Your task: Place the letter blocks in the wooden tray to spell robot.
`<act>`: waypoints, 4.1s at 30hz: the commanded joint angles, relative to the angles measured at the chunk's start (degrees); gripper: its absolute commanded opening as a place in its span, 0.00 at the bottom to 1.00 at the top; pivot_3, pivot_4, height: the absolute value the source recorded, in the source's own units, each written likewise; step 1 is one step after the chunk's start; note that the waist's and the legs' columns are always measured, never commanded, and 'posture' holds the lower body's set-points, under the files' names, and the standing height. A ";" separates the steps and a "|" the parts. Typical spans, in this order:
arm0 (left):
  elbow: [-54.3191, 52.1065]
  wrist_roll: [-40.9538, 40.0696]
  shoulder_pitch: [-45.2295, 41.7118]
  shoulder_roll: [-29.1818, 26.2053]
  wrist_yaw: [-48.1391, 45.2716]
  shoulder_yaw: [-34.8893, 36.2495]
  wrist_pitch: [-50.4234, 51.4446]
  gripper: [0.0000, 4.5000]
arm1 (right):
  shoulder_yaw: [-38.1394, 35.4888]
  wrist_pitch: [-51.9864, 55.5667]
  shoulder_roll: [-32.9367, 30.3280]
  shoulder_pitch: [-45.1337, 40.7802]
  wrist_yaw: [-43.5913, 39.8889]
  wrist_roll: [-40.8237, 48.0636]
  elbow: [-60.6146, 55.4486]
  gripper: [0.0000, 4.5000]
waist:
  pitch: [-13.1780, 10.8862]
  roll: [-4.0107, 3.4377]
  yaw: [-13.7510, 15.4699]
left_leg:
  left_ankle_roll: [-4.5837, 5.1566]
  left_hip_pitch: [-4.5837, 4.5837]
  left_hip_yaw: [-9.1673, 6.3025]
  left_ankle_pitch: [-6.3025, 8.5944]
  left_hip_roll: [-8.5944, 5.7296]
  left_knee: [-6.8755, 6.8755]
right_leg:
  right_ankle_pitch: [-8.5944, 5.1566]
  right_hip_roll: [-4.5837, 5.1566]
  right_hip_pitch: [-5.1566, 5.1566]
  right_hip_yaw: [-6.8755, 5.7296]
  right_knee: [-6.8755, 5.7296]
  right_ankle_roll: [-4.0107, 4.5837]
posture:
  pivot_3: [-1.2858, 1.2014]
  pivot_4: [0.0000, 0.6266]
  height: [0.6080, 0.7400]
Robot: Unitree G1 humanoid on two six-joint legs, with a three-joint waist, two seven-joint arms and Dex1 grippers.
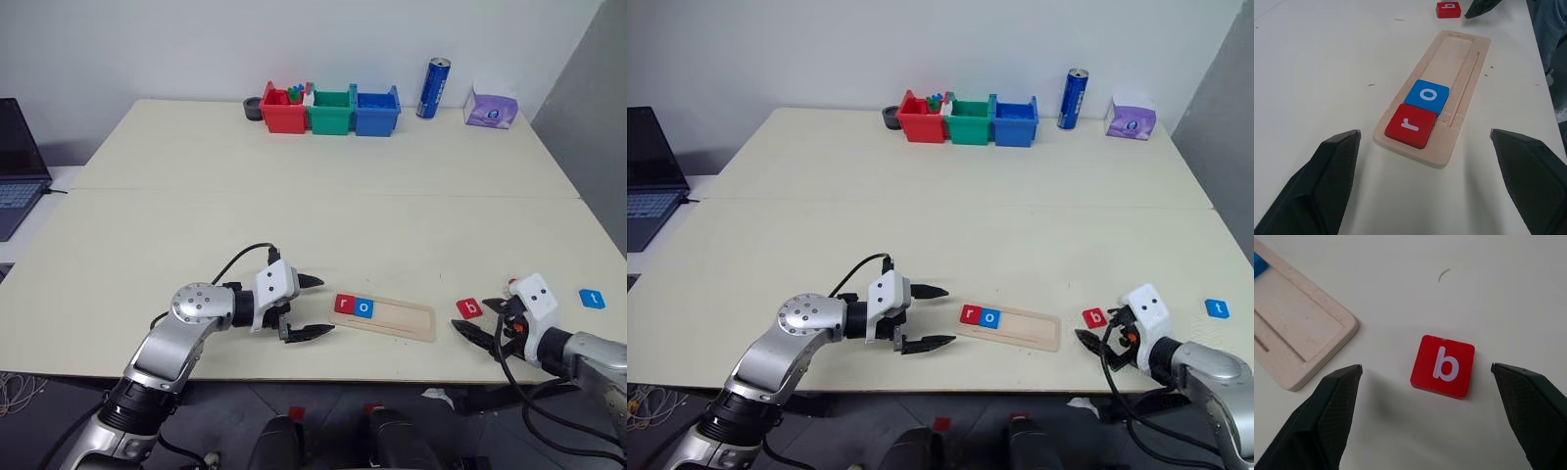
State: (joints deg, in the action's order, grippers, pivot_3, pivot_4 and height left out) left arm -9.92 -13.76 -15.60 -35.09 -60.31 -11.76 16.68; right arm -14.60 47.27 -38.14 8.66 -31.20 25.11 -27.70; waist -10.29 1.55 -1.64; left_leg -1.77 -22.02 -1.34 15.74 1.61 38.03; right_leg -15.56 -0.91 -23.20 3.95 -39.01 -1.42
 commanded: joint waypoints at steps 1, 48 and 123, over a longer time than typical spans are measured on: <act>-0.01 -0.08 -0.68 -0.29 0.74 1.79 -1.68 1.00 | -0.86 -0.36 4.58 -0.18 6.97 -2.28 -2.01 1.00 | 0.00 -0.01 -0.01 | 0.00 -0.01 -0.01 0.00 0.00 0.00 | 0.00 -0.01 0.00 0.00 0.00 0.00 | 0.52 0.24 1.00; -0.28 2.29 -0.84 2.55 4.47 0.93 -2.87 1.00 | 5.10 -3.20 20.80 5.71 20.79 -8.69 -18.20 0.99 | 0.08 -0.04 -0.20 | 0.00 -0.01 -0.02 0.00 0.03 -0.09 | -0.02 -0.03 -0.05 -0.01 0.01 0.02 | 0.52 0.24 1.00; 6.44 -2.94 -2.23 -3.40 -11.05 3.38 -9.72 1.00 | 32.83 -1.18 -3.22 -30.83 -16.96 -10.64 2.34 0.31 | 0.00 -0.01 -0.16 | 0.01 -0.04 -0.02 0.01 0.02 -0.01 | 0.01 0.00 -0.08 -0.22 0.02 0.01 | 0.52 0.24 1.00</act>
State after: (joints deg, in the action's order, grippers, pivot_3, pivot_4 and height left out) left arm -1.34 -16.64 -17.37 -38.68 -71.73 -8.28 7.09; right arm 18.05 46.90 -41.65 -21.10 -48.22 14.86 -25.08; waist -10.29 1.54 -1.80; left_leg -1.76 -22.06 -1.36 15.74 1.63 38.02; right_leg -15.56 -0.91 -23.27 3.73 -38.99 -1.41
